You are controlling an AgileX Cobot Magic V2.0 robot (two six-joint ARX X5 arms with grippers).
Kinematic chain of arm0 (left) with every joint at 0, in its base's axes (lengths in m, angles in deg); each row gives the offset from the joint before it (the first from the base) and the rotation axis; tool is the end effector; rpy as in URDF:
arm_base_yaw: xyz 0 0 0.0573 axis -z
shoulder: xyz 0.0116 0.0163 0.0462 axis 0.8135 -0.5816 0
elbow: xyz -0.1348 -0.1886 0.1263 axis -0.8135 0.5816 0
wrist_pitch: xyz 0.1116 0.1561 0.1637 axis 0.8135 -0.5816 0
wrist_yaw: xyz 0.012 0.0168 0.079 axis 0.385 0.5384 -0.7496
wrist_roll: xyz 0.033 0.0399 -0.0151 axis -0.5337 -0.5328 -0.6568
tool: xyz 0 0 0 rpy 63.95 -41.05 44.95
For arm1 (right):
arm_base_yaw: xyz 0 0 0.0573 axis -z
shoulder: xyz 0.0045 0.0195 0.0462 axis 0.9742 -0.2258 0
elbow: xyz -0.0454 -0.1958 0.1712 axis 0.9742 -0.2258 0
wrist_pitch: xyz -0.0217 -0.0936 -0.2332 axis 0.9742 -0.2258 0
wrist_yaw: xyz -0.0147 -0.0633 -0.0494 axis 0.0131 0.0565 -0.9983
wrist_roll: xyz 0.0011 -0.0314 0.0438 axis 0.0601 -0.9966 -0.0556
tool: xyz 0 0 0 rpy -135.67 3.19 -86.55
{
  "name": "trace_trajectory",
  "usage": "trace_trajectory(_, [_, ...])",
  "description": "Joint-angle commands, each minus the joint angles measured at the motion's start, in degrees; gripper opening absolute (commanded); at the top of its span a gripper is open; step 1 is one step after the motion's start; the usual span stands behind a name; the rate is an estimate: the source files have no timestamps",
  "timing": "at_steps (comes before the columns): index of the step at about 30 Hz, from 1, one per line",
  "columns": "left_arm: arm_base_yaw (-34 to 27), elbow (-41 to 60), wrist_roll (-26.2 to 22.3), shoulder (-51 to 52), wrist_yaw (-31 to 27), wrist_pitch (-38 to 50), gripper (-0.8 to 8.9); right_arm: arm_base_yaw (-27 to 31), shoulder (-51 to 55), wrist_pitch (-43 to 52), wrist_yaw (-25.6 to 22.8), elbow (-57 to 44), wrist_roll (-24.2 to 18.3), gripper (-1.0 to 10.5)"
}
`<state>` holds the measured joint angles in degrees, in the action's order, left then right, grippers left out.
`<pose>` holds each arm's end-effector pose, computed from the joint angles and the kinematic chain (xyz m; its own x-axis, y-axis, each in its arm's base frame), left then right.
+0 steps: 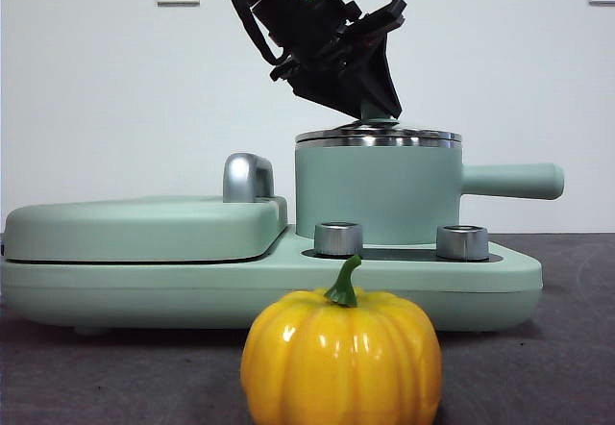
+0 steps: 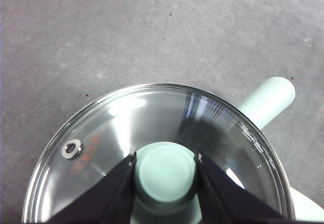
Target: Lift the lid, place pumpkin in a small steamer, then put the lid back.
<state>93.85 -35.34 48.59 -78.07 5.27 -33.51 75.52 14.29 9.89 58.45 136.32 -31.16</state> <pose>0.3256 -0.2757 0.2917 0.4831 -0.6753 -0.5573 0.8166 0.5771 0.0087 0.0663 0.0211 0.3510 0.6971 0.6865 -0.2071 -0.5868 0.7121 0.3855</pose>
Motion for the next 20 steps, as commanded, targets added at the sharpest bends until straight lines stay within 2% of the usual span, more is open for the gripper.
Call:
trace_trajectory(1, [0.5,-1.5,-1.2,-1.2,0.4,0.4,0.79,0.0,-0.3,0.3,0.0,0.9,-0.2,5.0])
trace_trajectory(9, [0.3,-1.6,-1.8,-0.5,0.2,0.3,0.46,0.0,-0.3,0.3,0.0,0.9,-0.2,5.0])
trace_trajectory(11, [0.3,-1.6,-1.8,0.4,0.2,0.0,0.11,0.0,-0.3,0.3,0.0,0.9,0.2,5.0])
trace_trajectory(20, [0.3,-1.6,-1.9,7.9,0.2,-1.0,0.15,-0.2,-2.5,-0.2,0.2,1.2,1.3,4.9])
